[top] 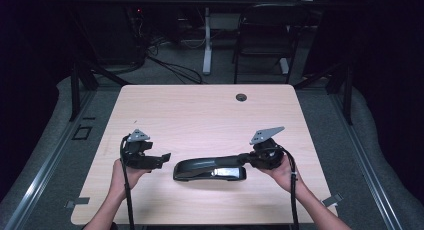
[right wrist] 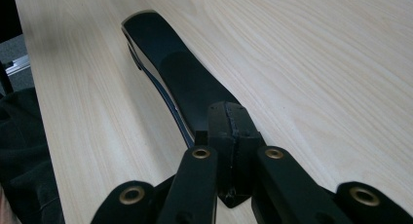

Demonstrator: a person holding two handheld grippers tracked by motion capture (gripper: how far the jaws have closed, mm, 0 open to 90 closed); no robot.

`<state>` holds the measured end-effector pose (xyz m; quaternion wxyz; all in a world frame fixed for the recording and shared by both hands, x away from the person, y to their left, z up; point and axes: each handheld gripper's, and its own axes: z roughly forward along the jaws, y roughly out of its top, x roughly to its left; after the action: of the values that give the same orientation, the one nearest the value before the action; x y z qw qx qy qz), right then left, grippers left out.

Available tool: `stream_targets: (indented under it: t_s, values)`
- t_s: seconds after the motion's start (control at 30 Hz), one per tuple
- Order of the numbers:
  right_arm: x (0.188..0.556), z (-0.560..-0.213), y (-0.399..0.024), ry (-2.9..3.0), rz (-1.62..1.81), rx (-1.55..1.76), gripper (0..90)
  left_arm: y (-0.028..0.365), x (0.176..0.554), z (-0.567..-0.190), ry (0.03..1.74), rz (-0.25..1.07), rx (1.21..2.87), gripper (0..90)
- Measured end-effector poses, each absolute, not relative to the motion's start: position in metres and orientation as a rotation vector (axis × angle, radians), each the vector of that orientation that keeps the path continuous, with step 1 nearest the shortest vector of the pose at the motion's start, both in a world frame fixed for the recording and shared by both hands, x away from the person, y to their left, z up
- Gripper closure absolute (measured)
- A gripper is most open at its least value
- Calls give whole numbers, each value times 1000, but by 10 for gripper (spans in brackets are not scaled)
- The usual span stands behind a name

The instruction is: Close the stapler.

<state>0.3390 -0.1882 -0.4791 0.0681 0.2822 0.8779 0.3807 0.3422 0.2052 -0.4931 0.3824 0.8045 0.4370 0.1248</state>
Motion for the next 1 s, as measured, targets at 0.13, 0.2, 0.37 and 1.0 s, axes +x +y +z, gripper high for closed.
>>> stream_targets:
  t_s: [0.13, 0.2, 0.37, 1.0]
  values:
    - [340, -479, -188, 2663, 1121, 852, 900, 205, 343, -494, 1123, 312, 2049, 162]
    - [340, -481, -186, 2671, 1080, 844, 900, 204, 343, -494, 1116, 311, 2053, 162]
    - [342, -488, -186, 2692, 1052, 881, 900, 204, 343, -494, 1115, 310, 2054, 162]
    - [346, -497, -186, 2721, 1009, 937, 900, 202, 343, -495, 1113, 305, 2063, 161]
